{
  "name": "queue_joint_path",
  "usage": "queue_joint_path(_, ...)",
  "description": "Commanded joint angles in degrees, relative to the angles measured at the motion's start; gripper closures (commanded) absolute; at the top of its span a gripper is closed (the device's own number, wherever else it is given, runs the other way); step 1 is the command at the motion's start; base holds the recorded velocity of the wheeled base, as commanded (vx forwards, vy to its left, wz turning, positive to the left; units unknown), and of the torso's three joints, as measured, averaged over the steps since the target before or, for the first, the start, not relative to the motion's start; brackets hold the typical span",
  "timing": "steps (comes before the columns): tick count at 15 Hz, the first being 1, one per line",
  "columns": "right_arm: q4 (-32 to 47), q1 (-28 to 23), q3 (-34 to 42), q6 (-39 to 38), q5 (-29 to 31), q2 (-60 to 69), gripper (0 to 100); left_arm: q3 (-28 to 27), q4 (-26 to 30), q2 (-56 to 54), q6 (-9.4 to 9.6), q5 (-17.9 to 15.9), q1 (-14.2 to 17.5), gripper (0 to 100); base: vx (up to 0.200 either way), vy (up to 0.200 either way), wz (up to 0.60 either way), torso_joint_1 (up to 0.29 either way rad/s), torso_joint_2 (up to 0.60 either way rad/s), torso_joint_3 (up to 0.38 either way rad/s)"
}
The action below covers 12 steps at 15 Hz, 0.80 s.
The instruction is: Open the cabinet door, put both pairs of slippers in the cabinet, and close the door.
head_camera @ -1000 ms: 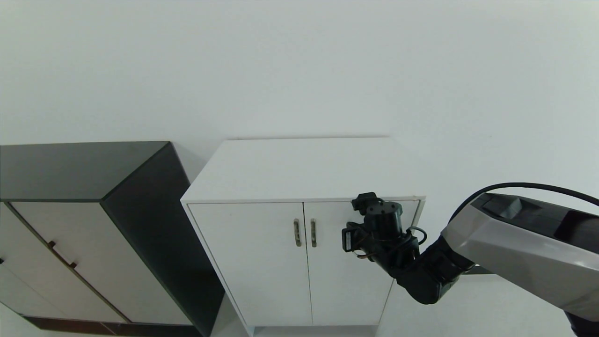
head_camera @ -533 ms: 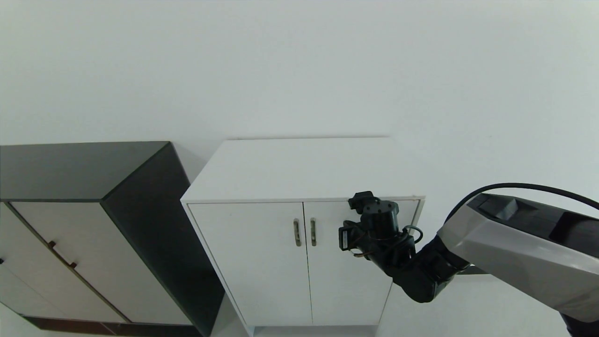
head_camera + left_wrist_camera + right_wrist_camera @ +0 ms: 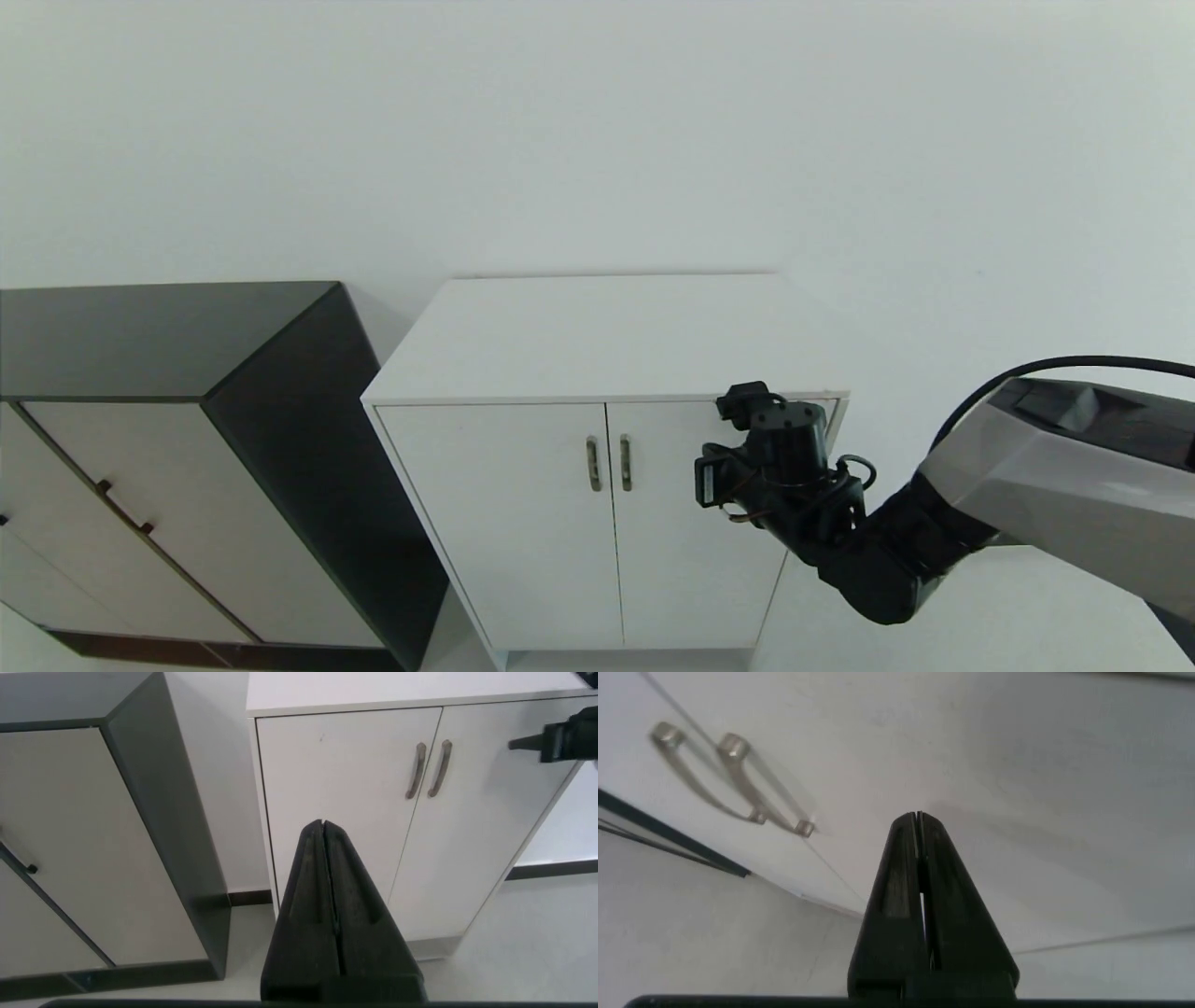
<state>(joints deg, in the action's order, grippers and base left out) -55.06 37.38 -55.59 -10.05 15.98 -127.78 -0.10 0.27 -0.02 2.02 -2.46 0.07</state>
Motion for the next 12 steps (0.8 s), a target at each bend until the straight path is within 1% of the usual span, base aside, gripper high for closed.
queue_joint_path(1, -0.6, 0.3, 9.4, -0.2, 0.2, 9.8, 100, 0.0, 0.0, 0.0, 0.0, 0.0, 0.0, 100, 0.0, 0.0, 0.0, 0.0, 0.0, 0.0)
queue_joint_path(3, -1.1, 0.2, 17.3, -0.2, 0.5, 17.6, 100, 0.1, -0.1, 0.0, 0.0, 0.0, 0.0, 100, 0.0, 0.0, 0.0, 0.0, 0.0, 0.0)
queue_joint_path(4, -1.1, 0.2, 19.1, -0.2, 0.8, 19.7, 100, 0.1, 0.0, 0.0, 0.0, 0.0, 0.0, 100, 0.0, 0.0, 0.0, 0.0, 0.0, 0.0)
queue_joint_path(6, -1.0, -0.4, 27.5, 0.0, 3.0, 29.7, 100, 0.0, 0.0, 0.0, 0.09, 0.0, 0.0, 100, 0.0, 0.0, 0.0, 0.0, 0.0, 0.0)
queue_joint_path(8, -0.4, -2.1, 33.0, 0.4, 4.5, 36.8, 100, 0.0, 0.0, 0.0, 0.09, 0.0, 0.0, 100, 0.0, 0.0, 0.0, 0.0, 0.0, 0.0)
queue_joint_path(9, 0.3, -3.5, 36.8, 1.4, 5.9, 41.4, 100, 0.0, 0.0, 0.0, 0.09, -0.1, 0.0, 100, 0.0, 0.0, 0.0, 0.0, 0.0, 0.0)
queue_joint_path(11, 1.7, -6.0, 43.4, 2.5, 6.9, 49.7, 100, 0.0, 0.0, 0.0, 0.09, -0.1, 0.0, 100, 0.0, 0.0, 0.0, 0.0, 0.0, 0.0)
queue_joint_path(12, 1.7, -6.0, 43.4, 2.5, 6.9, 49.7, 100, 0.0, 0.0, 0.0, 0.09, -0.1, 0.0, 100, 0.0, 0.0, 0.0, 0.0, 0.0, 0.0)
